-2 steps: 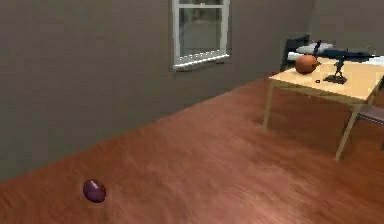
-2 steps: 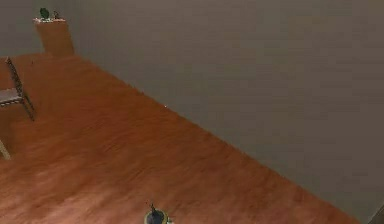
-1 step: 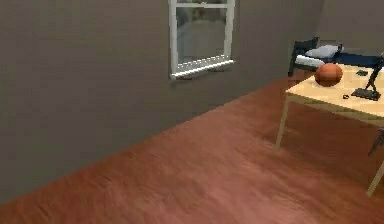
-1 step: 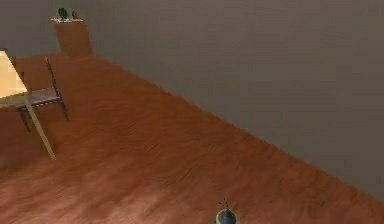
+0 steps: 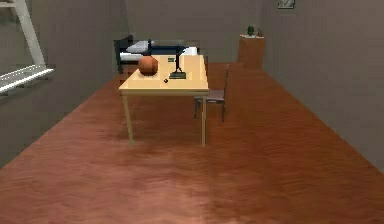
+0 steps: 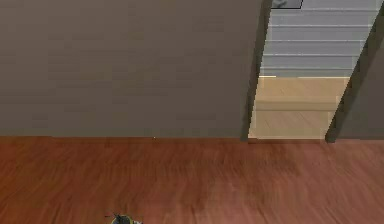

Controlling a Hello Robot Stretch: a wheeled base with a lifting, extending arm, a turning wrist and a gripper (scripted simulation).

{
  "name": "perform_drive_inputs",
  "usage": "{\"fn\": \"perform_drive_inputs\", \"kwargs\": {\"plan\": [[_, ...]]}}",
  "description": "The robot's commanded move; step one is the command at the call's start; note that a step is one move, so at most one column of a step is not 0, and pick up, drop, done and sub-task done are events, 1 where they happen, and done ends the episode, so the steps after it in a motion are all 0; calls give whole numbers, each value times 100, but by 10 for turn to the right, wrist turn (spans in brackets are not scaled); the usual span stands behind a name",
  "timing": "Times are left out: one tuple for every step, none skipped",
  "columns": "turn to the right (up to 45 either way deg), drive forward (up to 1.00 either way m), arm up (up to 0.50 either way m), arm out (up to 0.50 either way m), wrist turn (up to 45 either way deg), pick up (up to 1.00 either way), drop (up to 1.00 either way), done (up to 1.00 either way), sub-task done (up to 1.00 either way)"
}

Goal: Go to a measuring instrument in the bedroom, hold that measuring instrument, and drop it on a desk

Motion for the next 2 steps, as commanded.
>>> {"fn": "perform_drive_inputs", "kwargs": {"plan": [[0,85,0,0,0,0,0,0,0],[360,0,0,0,0,0,0,0,0]]}}
